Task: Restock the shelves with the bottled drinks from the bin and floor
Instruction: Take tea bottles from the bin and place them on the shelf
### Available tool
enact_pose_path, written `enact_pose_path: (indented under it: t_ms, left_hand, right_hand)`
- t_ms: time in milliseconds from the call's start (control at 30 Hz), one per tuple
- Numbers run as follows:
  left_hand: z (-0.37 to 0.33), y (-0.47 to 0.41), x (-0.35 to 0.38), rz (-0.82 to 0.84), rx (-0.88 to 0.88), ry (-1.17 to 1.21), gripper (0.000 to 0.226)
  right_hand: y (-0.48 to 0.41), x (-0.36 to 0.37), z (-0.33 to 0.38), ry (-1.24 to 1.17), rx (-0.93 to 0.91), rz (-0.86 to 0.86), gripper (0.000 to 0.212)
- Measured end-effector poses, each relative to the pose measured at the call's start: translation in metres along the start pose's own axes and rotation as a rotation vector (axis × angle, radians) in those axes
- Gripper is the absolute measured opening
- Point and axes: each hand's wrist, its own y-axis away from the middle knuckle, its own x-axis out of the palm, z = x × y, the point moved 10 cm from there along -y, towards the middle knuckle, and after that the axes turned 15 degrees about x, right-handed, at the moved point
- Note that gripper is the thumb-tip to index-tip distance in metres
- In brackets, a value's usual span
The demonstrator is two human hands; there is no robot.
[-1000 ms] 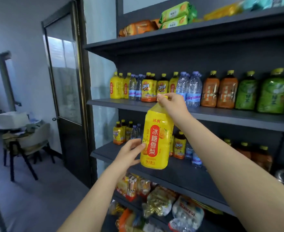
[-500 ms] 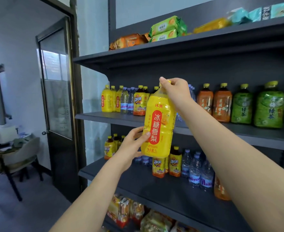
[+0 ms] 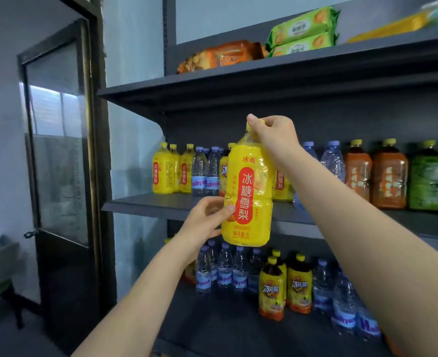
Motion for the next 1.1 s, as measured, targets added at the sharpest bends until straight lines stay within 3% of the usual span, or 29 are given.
enact_pose_path:
  t_ms: [400,833,1100]
  left_hand:
    - [0.055,-0.115,-0.108,0.018,0.067,-0.008,0.019]
    - [0.11,-0.175,-0.183,-0.048,0.005,-0.031,0.034]
    - [0.149,-0.233,-0.241,0.041,-0.037,-0.071,0.034]
  right_hand:
    - [-0.097,0.129,0.001,0.015,-0.046,-0.036,0.025]
    - [-0.153,0.228,-0.01,-0.021,-0.069,0.014,0.027]
    - [-0.198,0.295,-0.021,-0.036,-0.053,-0.044,0.035]
